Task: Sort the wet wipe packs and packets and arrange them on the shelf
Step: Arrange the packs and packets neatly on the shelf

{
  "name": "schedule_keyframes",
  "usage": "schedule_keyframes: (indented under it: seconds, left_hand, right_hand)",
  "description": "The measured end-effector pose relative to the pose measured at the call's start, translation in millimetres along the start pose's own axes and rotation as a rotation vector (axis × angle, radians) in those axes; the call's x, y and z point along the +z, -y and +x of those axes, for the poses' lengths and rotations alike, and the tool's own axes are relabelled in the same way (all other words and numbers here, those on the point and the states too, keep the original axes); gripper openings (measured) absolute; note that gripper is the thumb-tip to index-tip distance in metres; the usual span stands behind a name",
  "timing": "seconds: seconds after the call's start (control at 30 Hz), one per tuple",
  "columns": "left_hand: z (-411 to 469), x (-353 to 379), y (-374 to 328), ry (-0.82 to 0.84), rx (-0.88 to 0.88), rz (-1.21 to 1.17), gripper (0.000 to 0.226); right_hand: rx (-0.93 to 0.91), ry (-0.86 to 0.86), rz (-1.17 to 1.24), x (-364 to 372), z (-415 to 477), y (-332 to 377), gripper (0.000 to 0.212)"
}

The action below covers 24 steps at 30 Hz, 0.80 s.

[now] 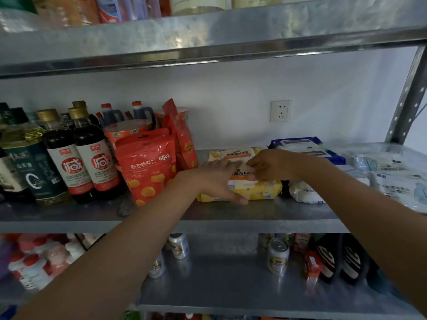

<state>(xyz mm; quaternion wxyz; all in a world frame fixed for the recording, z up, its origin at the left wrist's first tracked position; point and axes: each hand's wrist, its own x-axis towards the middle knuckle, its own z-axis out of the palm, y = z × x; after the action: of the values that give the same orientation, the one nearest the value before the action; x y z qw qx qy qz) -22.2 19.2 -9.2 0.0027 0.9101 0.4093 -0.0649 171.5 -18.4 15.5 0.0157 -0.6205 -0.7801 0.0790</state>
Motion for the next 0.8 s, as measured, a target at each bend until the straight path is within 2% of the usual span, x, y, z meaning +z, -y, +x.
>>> schedule_keyframes:
  seconds: [0.1, 0.23, 0.33, 0.47, 0.8]
  left_hand:
    - [6.8, 10.2, 1.5, -0.104, 0.015, 0.012, 0.102]
    - [16.1, 12.6, 5.1, -0.130, 0.068, 0.011, 0.090]
    - [20.1, 12.8, 0.6, -0.128, 0.109, 0.017, 0.081]
    - [21.9, 14.2, -10.1, -0.178, 0.136, 0.046, 0.075]
    - [21.8, 24.4, -11.6, -0.306, 0.208, 0.012, 0.073]
  right_hand:
    - [-0.025, -0.076, 0.013, -2.0, 7.5, -3.6, 0.036]
    - [0.004, -0.263, 0.158, -11.2, 37.8, -11.3, 0.036]
    - [0.038, -0.172, 0.242, -12.6, 65.9, -14.4, 0.047]
    - [0.058, -0.014, 0.168, -7.0, 97.5, -15.7, 0.048]
    - [0.051, 0.069, 0.081, -7.8, 109.7, -18.8, 0.057]
